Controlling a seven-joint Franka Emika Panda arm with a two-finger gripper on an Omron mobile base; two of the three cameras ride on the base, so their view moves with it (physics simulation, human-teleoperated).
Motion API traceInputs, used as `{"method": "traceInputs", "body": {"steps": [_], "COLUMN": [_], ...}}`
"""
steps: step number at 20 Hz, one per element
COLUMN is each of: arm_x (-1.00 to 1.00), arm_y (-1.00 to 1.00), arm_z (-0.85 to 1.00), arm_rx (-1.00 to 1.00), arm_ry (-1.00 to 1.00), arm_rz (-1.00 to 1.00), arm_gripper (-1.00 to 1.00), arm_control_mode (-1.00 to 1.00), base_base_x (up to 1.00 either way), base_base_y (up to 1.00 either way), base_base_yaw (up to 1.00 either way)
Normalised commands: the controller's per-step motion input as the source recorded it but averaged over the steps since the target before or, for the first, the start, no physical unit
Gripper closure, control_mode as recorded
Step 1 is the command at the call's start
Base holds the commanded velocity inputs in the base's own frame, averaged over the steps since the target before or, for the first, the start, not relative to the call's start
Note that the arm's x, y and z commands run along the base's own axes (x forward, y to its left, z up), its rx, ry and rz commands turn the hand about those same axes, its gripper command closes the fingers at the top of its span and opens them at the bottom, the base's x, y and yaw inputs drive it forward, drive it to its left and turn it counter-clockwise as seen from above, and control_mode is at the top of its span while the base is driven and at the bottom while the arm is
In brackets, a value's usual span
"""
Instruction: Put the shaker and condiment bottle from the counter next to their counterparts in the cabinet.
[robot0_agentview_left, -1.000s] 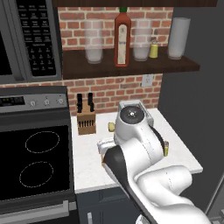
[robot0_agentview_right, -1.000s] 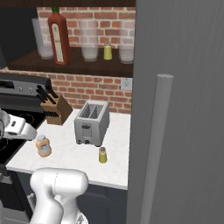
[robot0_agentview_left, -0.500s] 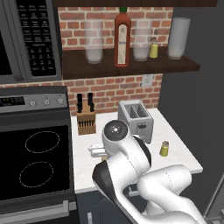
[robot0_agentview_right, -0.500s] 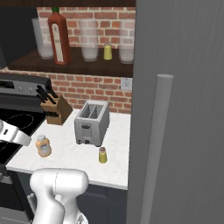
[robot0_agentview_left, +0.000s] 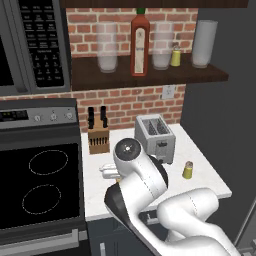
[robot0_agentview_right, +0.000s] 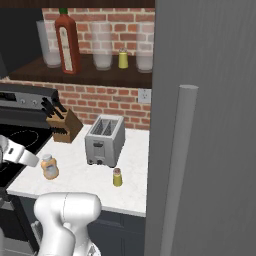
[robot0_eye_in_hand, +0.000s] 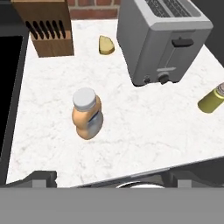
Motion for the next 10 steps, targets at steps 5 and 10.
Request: {"method": "traceInputs", "body": {"steps": [5, 10], "arm_x": [0.11, 0.14], "arm_y": [0.12, 0.24], "arm_z": [-0.22, -0.21], "arm_rx": [0.0, 0.0], "arm_ry": [0.0, 0.0], "arm_rz": [0.0, 0.0], "arm_gripper": [-1.0, -1.0], "arm_control_mode": [-1.0, -1.0], "base_base_x": [0.0, 0.0], "base_base_y": [0.0, 0.0], "base_base_yaw": [0.0, 0.0]}}
